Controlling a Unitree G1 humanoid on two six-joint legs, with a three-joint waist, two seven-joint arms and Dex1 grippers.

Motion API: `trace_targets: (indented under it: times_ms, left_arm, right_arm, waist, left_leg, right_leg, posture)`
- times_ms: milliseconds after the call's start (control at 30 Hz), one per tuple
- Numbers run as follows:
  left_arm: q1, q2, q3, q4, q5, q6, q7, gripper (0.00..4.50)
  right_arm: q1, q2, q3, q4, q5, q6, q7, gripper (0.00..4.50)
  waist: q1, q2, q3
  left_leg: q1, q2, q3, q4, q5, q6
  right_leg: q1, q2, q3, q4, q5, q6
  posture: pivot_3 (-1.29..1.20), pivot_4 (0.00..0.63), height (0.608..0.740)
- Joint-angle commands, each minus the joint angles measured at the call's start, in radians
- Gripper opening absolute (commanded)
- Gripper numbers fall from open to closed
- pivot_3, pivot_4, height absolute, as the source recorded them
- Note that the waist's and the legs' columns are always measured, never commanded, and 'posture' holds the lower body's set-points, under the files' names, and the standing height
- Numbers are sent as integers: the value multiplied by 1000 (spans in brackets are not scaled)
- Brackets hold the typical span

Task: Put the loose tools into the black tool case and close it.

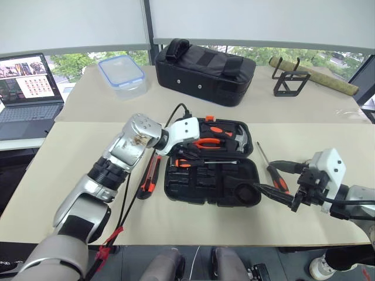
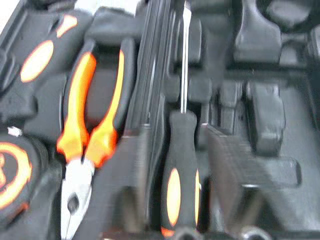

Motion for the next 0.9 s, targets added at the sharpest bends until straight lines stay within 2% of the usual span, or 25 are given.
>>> trace_targets:
  times_ms: [33,233,367,500,567,667,867,900]
  left_arm:
    - [-20,-16,-5,40,23,-45,-2,41]
    - [-12,-23,-87,124,120,-98,-15,41]
    - [-7,-43,-120,223,189,-210,35,41]
    - [-11,-56,-86,249,189,-243,57,41]
    - [-18,-61,-27,222,131,-191,40,41]
    - [-19,-45,90,125,-11,-54,-31,755]
    - [67,58,259,-134,-254,76,-167,3050]
    - [86,78,285,-172,-289,95,-180,3422]
  right_arm:
    - [-20,-11,-27,-24,19,2,-5,4500]
    - [-35,-4,-19,6,-25,13,-54,4500]
    - [-57,39,15,92,-132,30,-201,4500]
    - [-64,72,27,144,-184,47,-276,4500]
    - [-65,89,38,161,-190,59,-288,4500]
    - [-70,120,73,190,-201,66,-303,4500]
    - [-97,163,142,270,-249,52,-324,4500]
    - [-103,171,147,284,-252,55,-327,4251]
  waist:
    - [0,0,0]
    - [1,0,0]
    - [2,-1,-2]
    - [3,0,-4]
    - [3,1,-4]
    - [-2,1,-4]
    - [-26,1,-4]
    - [-27,1,-4]
  left_leg:
    - [0,0,0,0,0,0]
    - [0,0,0,0,0,0]
    - [2,0,0,0,0,0]
    - [4,0,0,0,0,0]
    - [4,0,0,0,0,0]
    - [3,0,0,0,0,0]
    - [0,0,0,0,0,0]
    - [0,0,0,0,0,0]
  right_leg:
    - [0,0,0,0,0,0]
    - [0,0,0,0,0,0]
    - [3,-1,1,0,0,0]
    - [4,-1,2,0,0,0]
    - [4,-1,2,0,0,0]
    - [3,0,2,1,1,0]
    - [-3,0,2,8,1,0]
    - [-3,0,2,8,1,0]
  posture:
    - [0,150,717]
    - [0,150,717]
    - [0,150,717]
    - [0,150,717]
    - [0,150,717]
    - [0,150,717]
    - [0,150,717]
    - [0,150,717]
